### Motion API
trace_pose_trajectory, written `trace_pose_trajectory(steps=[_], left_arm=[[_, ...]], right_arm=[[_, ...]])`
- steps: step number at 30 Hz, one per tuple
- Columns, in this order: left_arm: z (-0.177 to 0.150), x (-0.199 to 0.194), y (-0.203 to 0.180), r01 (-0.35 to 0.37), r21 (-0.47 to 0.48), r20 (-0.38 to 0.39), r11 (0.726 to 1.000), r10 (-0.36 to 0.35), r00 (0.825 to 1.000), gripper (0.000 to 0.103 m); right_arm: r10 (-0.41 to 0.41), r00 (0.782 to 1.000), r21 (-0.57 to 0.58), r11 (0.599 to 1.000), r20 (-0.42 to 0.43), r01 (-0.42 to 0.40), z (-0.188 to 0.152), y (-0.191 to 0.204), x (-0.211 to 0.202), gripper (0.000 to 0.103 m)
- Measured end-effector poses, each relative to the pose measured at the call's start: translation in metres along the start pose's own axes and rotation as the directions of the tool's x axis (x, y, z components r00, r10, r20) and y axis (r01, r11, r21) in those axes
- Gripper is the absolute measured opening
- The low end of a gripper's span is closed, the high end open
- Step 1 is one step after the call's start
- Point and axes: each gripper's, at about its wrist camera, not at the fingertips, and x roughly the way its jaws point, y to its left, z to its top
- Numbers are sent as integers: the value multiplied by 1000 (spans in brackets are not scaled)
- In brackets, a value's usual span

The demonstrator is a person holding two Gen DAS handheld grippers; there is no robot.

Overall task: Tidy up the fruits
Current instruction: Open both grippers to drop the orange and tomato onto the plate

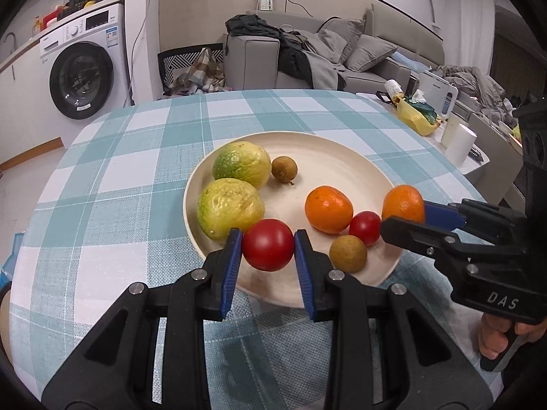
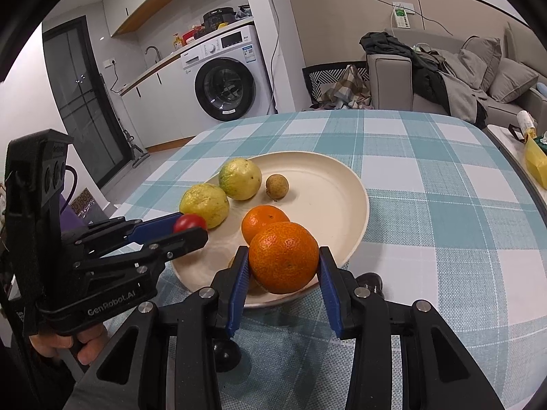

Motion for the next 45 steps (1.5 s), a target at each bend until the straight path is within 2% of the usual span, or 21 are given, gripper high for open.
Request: trace_pose_trajectory(steps=[7,15,21,25,27,31,39,45], left_arm=[[0,2,3,-12,-13,-9,1000,12,1000,28],[0,-2,4,-22,-29,1,999,22,1000,28],[0,-3,2,-26,-21,6,999,26,1000,28],[0,-4,2,-27,-31,4,999,27,1000,29],[-2,-5,1,-27,-27,-2,999,27,1000,37],[-4,-9,-2,-45,-6,10,999,45,999,44],[-8,-24,0,-36,-14,49,999,36,998,74],[-9,-30,0,-40,-19,60,999,41,997,85]], right_arm=[[5,1000,-26,1000,1,-5,2,10,3,40],[47,999,-73,996,-9,-48,8,33,16,40],[42,999,-64,997,-10,-43,9,32,18,41],[35,999,-50,998,6,-35,9,28,16,58],[33,999,-40,999,15,-33,9,26,14,65],[27,999,-44,999,26,-26,8,22,9,72],[14,999,-32,999,44,-12,5,13,-1,89],[-4,999,-32,999,48,5,2,10,-5,100]])
